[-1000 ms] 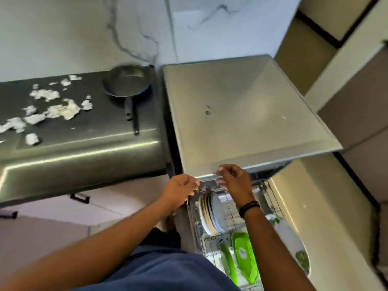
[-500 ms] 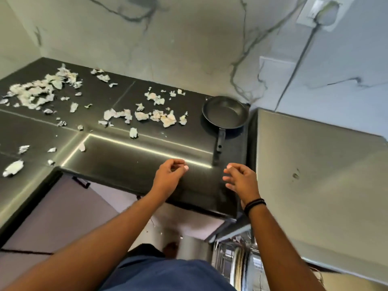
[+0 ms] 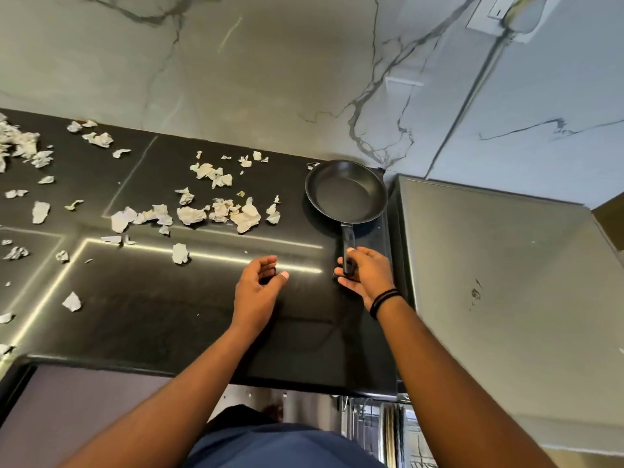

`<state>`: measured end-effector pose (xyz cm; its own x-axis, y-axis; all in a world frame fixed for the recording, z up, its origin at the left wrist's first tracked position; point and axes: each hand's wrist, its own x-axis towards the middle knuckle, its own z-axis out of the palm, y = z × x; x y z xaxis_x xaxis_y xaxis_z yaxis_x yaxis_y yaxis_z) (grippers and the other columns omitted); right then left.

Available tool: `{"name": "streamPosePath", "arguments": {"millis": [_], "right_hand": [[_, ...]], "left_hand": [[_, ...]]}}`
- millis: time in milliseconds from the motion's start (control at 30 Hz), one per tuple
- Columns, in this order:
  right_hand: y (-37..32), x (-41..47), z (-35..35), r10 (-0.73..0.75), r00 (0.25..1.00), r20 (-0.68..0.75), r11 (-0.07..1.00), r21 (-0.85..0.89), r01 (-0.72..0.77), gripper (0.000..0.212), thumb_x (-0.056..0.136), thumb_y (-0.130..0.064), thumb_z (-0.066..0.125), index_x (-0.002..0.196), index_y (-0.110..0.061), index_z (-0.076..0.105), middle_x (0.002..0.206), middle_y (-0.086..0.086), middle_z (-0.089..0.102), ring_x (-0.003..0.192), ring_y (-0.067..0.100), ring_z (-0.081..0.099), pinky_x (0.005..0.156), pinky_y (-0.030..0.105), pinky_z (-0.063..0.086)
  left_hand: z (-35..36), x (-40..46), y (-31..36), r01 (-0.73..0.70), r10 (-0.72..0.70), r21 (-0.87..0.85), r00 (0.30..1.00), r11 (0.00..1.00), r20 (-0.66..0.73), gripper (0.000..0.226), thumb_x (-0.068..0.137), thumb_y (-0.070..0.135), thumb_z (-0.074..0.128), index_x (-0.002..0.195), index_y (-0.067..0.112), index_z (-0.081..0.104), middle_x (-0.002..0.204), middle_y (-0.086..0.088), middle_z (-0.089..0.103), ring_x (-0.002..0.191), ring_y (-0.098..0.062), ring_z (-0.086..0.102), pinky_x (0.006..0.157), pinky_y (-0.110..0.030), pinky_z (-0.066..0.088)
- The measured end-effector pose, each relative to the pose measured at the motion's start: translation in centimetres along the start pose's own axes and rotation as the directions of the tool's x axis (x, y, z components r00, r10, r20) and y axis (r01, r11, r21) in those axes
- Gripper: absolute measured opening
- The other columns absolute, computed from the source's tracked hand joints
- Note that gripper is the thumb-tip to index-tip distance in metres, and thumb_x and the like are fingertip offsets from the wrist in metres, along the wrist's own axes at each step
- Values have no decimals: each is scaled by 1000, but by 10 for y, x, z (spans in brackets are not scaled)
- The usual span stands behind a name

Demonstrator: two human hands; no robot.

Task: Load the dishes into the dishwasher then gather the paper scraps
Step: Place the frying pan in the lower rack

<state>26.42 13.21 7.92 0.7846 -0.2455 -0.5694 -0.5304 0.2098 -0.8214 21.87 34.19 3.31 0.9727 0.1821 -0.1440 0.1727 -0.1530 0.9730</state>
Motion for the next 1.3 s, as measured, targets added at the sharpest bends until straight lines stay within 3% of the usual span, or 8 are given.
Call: {"name": "streamPosePath", "arguments": {"millis": [233, 433, 633, 767, 900, 1000, 1200, 1300], "right_hand": [[-10, 19, 16, 123, 991, 52, 992, -27, -122, 17, 99, -28, 60, 104, -12, 60, 83, 9, 72, 50, 13, 56, 46, 22, 48], [-10, 31, 22, 160, 987, 3, 984, -75, -159, 17, 95, -31, 64, 97, -16, 58, 62, 0, 58, 46, 9, 44, 42, 19, 38], [-7, 35, 23, 66, 997, -29, 997, -45, -67, 20, 95, -30, 66, 97, -13, 56, 55, -2, 44, 39, 7, 36, 38, 18, 29], [-1, 20, 15, 29, 999, -27, 999, -37, -30, 24, 95, -33, 67, 93, -12, 56, 53, -3, 44, 38, 7, 35, 37, 20, 27], [8, -3, 7, -13, 1000, -24, 999, -40, 12, 31, 97, -40, 62, 86, -11, 59, 50, -4, 44, 38, 9, 35, 38, 20, 25], [14, -24, -3, -57, 998, -18, 997, -61, 55, 35, 100, -41, 56, 86, -10, 58, 51, -2, 43, 38, 9, 34, 37, 20, 24], [24, -66, -43, -142, 990, 0, 980, -140, 141, 43, 105, -41, 46, 87, -4, 58, 48, 3, 37, 34, 11, 28, 36, 19, 21], [25, -89, -73, -176, 984, 24, 970, -164, 177, 43, 105, -38, 47, 88, 0, 60, 48, 3, 35, 35, 11, 27, 36, 19, 22]], "left_hand": [[5, -2, 0, -49, 48, 70, 999, 996, 11, 31, 80, 37, 70, 111, 36, 65, 116, 8, 66, 112, -6, 60, 87, -30, 53], [12, 1, 2, 13, -13, 1, 998, 1000, -66, 34, 89, 22, 75, 121, 21, 64, 117, 5, 66, 110, -8, 61, 93, -29, 51], [15, 7, 12, 107, -115, -92, 990, 990, -84, 37, 92, 23, 73, 126, 20, 61, 114, 4, 66, 106, -11, 62, 94, -28, 51], [15, 9, 18, 140, -153, -130, 984, 982, -93, 31, 95, 22, 69, 124, 20, 61, 110, 4, 65, 101, -6, 61, 84, -19, 47], [20, 15, 21, 172, -211, -207, 960, 963, -183, 19, 97, 22, 65, 116, 23, 64, 99, 3, 66, 88, -12, 63, 69, -20, 45], [24, 25, 25, 194, -252, -261, 944, 946, -212, 14, 97, 20, 63, 111, 22, 66, 95, 2, 67, 82, -12, 63, 69, -23, 45], [57, 45, 34, 235, -283, -357, 955, 904, -89, 11, 100, 25, 58, 109, 22, 62, 104, -6, 70, 84, -17, 65, 63, -27, 49], [82, 41, 52, 274, -291, -380, 957, 883, 13, 25, 104, 37, 52, 124, 23, 55, 109, -1, 69, 94, -18, 69, 75, -35, 55]]}}
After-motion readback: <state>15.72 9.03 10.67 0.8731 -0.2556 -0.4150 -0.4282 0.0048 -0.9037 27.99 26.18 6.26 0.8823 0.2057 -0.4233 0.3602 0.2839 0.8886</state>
